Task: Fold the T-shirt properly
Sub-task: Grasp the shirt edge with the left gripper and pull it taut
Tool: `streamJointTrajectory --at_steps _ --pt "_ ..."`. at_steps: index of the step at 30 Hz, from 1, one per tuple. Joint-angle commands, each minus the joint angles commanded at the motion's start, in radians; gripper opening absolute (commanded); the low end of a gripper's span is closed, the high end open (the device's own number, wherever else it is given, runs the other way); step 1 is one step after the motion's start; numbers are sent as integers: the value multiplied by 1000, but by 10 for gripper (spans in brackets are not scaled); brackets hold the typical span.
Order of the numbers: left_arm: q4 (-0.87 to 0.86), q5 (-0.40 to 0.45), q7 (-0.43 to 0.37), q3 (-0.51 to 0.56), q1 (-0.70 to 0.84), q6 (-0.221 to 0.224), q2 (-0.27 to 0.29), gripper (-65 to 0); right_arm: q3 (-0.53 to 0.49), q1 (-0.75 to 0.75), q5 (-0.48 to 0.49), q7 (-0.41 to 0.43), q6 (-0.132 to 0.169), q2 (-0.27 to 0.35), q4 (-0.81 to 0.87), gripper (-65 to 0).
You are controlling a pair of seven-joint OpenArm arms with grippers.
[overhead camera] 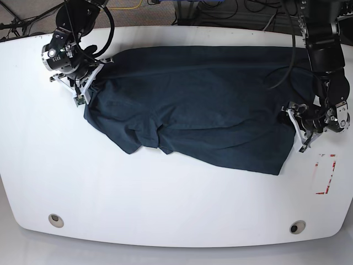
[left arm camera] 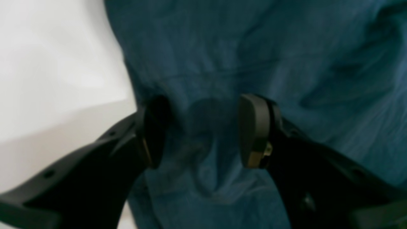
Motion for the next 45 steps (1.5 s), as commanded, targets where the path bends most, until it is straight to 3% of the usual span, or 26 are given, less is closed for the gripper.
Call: streamJointTrajectory --at_steps 21,28,36,39,45 --pt "-9 2 -15 -2 -3 0 -5 -328 0 -2 0 0 0 0 0 -650" --pt "-11 6 -14 0 0 0 -2 -507 0 -2 0 0 0 0 0 -650" --pt "-6 0 -12 0 0 0 0 -557 0 -2 0 0 0 -2 0 -650" --pt "5 5 -15 -2 0 0 0 -646 0 -2 0 0 0 -2 0 -650" --pt "84 5 -15 -3 25 0 0 -650 0 -2 0 0 0 -2 0 -650"
